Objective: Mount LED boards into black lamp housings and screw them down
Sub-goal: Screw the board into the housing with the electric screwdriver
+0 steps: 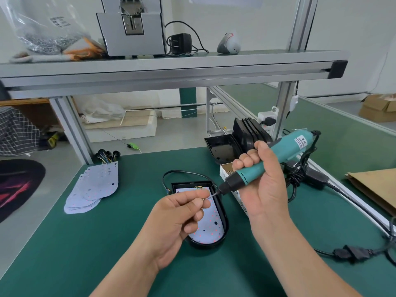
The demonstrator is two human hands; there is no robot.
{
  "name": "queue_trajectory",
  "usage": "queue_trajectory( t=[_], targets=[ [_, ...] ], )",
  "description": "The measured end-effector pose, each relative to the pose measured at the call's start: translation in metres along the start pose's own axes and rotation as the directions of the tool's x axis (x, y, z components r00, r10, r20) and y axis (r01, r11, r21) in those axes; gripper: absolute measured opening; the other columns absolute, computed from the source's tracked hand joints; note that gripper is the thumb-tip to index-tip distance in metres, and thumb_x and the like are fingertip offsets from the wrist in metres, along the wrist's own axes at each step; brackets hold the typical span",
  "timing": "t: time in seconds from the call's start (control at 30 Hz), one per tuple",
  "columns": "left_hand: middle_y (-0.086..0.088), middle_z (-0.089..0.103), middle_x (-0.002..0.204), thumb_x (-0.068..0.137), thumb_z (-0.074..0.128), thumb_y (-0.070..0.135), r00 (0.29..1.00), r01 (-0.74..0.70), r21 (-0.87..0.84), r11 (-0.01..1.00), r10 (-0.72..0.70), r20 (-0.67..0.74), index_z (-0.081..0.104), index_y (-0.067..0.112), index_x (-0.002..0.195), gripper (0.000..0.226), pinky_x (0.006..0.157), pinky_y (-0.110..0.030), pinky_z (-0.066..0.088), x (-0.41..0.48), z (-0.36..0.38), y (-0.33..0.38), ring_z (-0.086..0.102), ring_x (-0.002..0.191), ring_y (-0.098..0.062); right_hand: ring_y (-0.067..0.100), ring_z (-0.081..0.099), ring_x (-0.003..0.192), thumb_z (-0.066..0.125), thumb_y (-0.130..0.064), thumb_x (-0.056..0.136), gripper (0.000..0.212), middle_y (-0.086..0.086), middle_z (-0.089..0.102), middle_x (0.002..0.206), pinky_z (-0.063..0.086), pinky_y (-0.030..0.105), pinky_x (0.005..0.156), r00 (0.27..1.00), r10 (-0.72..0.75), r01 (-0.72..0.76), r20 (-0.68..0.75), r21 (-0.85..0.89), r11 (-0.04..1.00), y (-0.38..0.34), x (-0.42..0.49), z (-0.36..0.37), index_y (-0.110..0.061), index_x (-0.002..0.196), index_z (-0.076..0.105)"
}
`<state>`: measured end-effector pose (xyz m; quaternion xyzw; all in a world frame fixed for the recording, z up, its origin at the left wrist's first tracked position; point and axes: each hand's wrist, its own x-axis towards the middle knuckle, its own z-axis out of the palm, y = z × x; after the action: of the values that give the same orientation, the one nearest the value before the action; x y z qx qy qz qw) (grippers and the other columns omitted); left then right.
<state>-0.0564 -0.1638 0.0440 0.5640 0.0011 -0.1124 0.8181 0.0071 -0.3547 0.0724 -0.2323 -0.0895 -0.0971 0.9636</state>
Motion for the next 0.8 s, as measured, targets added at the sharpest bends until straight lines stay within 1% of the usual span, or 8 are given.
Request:
queue_trajectory(
  t=[0.13,0.33,0.47,0.63,0.8],
  targets=[
    [-0.014,0.074,0.095,0.101,0.064,-0.001,1.0,-0.014,0.058,0.998,0.014,0.003,0.084,0.009,0.107,0.024,0.05,-0.019,0.039,-0.0004,0.003,-0.003,0.053,0.066,-0.012,0.011,0.048,0.059,0.072,-0.015,0.096,0.014,-0.004,0.048,0.071,0.049,0.028,0.061,1.0,0.009,-0.009,0.001,-0.011,1.0,0.0023,-0.0018,-0.0001,-0.016,0.093,0.058],
    [-0.016,0.075,0.094,0.1,0.065,-0.002,1.0,-0.02,0.077,0.997,0.021,-0.017,0.085,0.012,0.105,0.024,0.051,-0.02,0.039,-0.0006,0.0037,-0.0042,0.051,0.065,-0.013,0.011,0.048,0.058,0.071,-0.016,0.095,0.015,-0.004,0.047,0.07,0.049,0.027,0.06,1.0,0.024,-0.024,0.003,-0.019,1.0,0.0029,-0.0047,0.0015,-0.017,0.09,0.057],
    [-0.017,0.076,0.092,0.099,0.066,-0.004,0.999,-0.038,0.102,0.994,0.041,-0.026,0.085,0.014,0.103,0.026,0.051,-0.02,0.039,-0.0009,0.0041,-0.0044,0.052,0.063,-0.012,0.011,0.047,0.059,0.07,-0.015,0.097,0.013,-0.004,0.047,0.07,0.049,0.028,0.061,1.0,0.021,-0.021,0.018,-0.025,0.999,0.0028,-0.0057,0.0018,-0.017,0.091,0.058],
    [-0.017,0.077,0.092,0.099,0.066,-0.004,0.999,-0.045,0.097,0.994,0.048,-0.025,0.085,0.014,0.103,0.027,0.051,-0.02,0.039,-0.0015,0.0051,-0.0046,0.052,0.063,-0.013,0.011,0.048,0.059,0.073,-0.016,0.094,0.015,-0.004,0.048,0.071,0.049,0.028,0.061,1.0,0.025,-0.025,0.012,-0.015,1.0,0.0016,-0.005,0.0001,-0.017,0.091,0.057],
    [-0.017,0.077,0.093,0.099,0.066,-0.004,0.999,-0.043,0.1,0.994,0.046,-0.027,0.085,0.013,0.103,0.026,0.052,-0.02,0.04,-0.0013,0.0041,-0.0044,0.052,0.063,-0.012,0.012,0.048,0.059,0.07,-0.015,0.098,0.015,-0.003,0.048,0.071,0.049,0.028,0.061,1.0,0.027,-0.027,0.005,-0.023,0.999,0.0016,-0.0047,-0.0016,-0.017,0.09,0.057]
  ],
)
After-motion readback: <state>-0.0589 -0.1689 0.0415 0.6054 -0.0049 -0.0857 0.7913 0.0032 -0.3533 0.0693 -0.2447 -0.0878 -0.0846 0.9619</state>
